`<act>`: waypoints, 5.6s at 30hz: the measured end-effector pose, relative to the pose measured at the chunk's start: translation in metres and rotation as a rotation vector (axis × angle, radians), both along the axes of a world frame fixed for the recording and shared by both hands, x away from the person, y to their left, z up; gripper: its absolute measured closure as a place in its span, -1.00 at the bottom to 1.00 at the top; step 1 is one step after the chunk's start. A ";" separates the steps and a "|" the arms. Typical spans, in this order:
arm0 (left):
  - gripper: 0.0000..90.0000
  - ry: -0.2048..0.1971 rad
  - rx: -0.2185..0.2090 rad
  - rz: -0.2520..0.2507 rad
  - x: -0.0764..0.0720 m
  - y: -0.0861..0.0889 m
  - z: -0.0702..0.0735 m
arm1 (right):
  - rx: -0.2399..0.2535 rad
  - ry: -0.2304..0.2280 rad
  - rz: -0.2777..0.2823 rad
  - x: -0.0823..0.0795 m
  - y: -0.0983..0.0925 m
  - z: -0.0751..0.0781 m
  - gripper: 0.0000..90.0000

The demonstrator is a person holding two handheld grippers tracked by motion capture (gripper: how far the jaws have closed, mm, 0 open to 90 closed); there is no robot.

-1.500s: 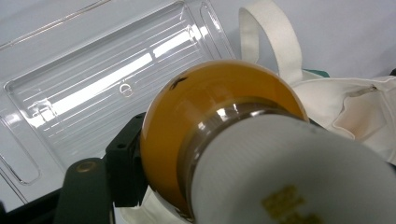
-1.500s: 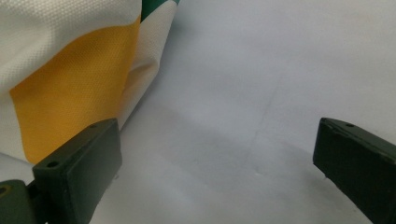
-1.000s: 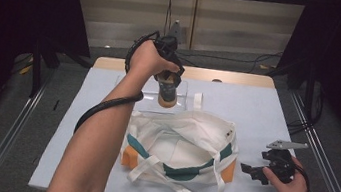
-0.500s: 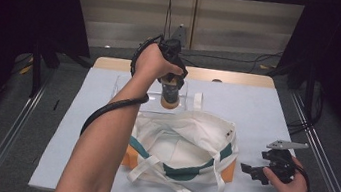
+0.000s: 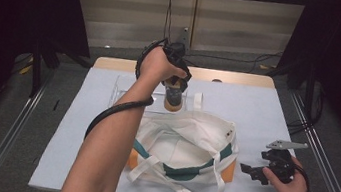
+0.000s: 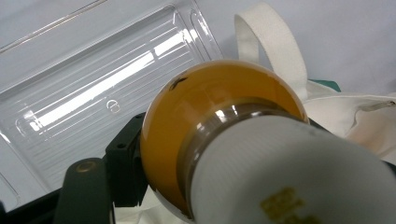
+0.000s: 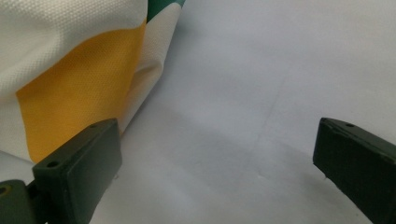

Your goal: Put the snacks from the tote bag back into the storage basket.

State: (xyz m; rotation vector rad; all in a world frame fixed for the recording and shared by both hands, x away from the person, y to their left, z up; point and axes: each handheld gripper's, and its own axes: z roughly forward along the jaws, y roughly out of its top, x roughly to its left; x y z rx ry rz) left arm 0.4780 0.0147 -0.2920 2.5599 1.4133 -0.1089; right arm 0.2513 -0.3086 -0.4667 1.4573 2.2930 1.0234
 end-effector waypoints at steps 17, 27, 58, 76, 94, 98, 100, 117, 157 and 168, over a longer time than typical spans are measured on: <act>-0.33 0.007 0.003 -0.011 -0.001 -0.009 -0.008 | -0.005 0.010 0.003 0.000 0.001 0.000 -0.98; -0.33 0.013 0.003 -0.024 -0.001 -0.012 -0.012 | 0.000 0.003 0.008 0.000 0.000 0.000 -0.98; -0.34 0.020 0.020 -0.043 -0.002 -0.016 -0.024 | -0.005 -0.004 0.014 0.001 0.002 0.000 -0.98; -0.34 0.019 0.029 -0.046 -0.002 -0.018 -0.032 | -0.009 0.011 0.017 0.001 0.004 0.000 -0.98; -0.34 0.027 0.041 -0.045 -0.002 -0.018 -0.044 | -0.009 0.005 0.022 0.001 0.004 -0.001 -0.98; -0.34 0.030 0.042 -0.043 -0.003 -0.018 -0.045 | -0.010 0.007 0.020 0.001 0.004 0.000 -0.98; -0.34 0.032 0.039 -0.027 -0.004 -0.019 -0.046 | -0.007 0.005 0.023 0.001 0.004 0.000 -0.98; -0.34 0.032 0.051 -0.037 -0.004 -0.021 -0.054 | -0.011 0.012 0.029 0.001 0.005 0.000 -0.98; -0.34 0.038 0.047 -0.026 -0.004 -0.018 -0.068 | -0.015 0.000 0.034 0.001 0.006 0.000 -0.98; -0.35 0.029 0.030 -0.013 -0.006 -0.018 -0.069 | -0.009 0.003 0.032 0.001 0.006 0.000 -0.98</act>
